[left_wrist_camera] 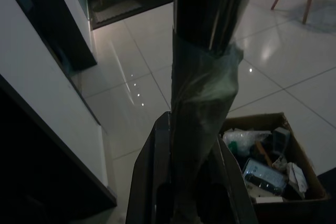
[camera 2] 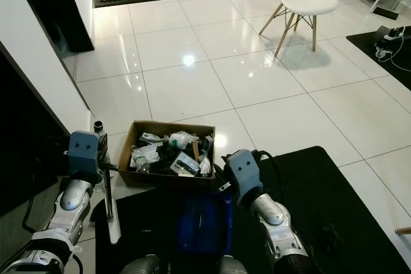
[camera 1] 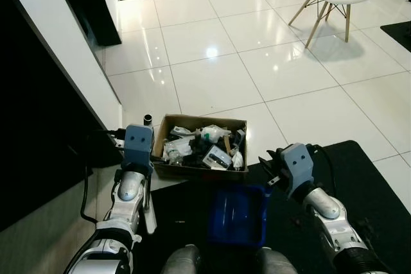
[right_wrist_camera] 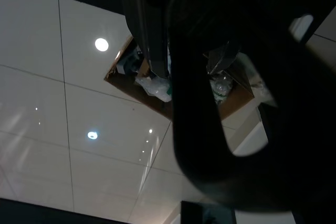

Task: Sweep floor

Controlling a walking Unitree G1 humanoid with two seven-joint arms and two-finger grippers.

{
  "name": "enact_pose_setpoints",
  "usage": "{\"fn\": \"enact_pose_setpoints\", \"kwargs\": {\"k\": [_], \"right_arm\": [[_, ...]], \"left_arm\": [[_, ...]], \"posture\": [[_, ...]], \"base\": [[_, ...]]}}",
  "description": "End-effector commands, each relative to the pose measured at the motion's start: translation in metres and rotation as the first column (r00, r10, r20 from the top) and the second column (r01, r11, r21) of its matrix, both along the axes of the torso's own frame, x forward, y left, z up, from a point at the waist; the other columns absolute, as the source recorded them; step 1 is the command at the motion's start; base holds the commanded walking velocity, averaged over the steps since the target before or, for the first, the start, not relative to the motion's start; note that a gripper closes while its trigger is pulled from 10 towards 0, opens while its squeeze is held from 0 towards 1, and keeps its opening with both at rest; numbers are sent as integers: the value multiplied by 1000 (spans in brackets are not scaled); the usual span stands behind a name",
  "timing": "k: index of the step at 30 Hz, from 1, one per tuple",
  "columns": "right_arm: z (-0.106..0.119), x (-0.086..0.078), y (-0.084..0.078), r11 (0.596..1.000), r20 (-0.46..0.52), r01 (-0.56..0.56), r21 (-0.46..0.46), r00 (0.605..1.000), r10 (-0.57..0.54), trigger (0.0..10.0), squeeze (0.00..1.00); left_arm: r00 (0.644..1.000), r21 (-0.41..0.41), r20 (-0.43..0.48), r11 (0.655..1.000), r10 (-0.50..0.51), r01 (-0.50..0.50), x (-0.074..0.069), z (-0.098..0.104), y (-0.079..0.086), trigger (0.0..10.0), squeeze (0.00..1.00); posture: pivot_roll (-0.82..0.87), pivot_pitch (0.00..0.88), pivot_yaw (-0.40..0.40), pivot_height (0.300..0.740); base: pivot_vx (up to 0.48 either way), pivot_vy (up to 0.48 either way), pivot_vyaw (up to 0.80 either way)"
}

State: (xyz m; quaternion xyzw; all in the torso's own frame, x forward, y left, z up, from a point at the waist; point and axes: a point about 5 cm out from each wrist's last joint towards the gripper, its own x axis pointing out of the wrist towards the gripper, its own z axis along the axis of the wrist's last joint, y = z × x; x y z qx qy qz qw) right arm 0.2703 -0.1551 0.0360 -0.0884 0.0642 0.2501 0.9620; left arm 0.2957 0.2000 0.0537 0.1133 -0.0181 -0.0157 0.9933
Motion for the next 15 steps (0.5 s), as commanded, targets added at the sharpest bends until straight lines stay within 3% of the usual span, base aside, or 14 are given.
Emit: {"fn": "enact_pose_setpoints", "kwargs": {"k": [1,9,12,15], "right_arm": [[-1,-2,5,997,-27,-10,80,1000,12,10000,0],[-2,-3,2,997,-33,-18,76,999,21,10000,0],[-2,-7,6,990,-46,-70,125,996,76,10000,0],[-5,-9,5,992,-61,-94,81,993,99,10000,0]], "left_arm": [[1000,10,4,1000,-15,15,-2,-2,1,10000,0],[999,-3,-3,999,-40,40,-4,-4,-4,10000,0],[998,-11,-13,998,-57,57,-6,-7,-8,10000,0],[997,-17,-19,997,-74,73,-8,-10,-11,10000,0]], "posture": [[-17,83,29,740],[-16,86,27,740],[-16,89,27,740],[-12,89,26,740]], "base": [[0,0,0],[0,0,0],[0,0,0],[0,0,0]]}}
